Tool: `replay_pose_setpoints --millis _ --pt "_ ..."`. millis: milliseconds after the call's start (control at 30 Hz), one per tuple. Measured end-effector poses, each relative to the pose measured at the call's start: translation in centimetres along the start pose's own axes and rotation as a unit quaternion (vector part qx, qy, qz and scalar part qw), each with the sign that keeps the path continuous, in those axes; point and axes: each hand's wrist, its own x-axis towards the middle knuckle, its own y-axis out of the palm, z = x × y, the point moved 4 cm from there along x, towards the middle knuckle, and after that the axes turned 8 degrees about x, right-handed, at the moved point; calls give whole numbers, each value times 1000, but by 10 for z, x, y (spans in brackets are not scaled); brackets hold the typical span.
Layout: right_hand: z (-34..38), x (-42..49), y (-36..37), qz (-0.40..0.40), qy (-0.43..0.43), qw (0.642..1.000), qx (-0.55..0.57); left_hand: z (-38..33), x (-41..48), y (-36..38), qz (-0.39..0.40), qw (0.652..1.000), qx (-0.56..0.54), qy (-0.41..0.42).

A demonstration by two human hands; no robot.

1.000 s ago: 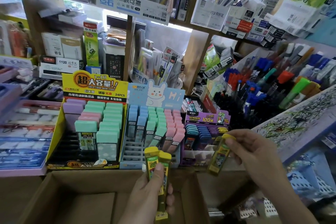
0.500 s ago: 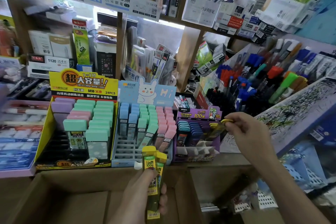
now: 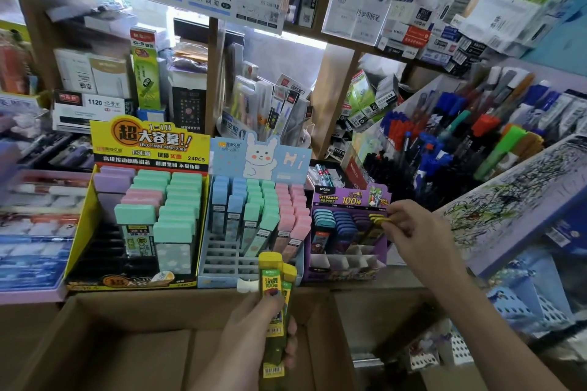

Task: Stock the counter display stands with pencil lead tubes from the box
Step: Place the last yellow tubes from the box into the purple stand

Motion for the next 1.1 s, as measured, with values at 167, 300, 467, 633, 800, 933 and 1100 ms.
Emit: replay_pose_setpoints --millis 167,300,467,633,800,933,1100 --pt "4 -2 7 23 -31 997 -64 -1 1 -3 -1 995 -97 -17" --pt "16 -7 2 -16 -37 998 -49 0 5 -4 -15 997 -80 -3" --pt "50 -25 14 9 54 982 180 0 3 -3 -11 997 -79 9" --pt "79 -42 44 160 86 937 298 -5 -4 -1 21 998 -42 34" --pt "85 -48 55 199 90 922 318 -4 -3 0 24 998 -27 44" --pt "82 -49 55 199 115 911 342 -4 -5 0 27 998 -20 43" --pt "74 -49 47 174 167 876 418 -6 -7 0 -4 999 -46 23"
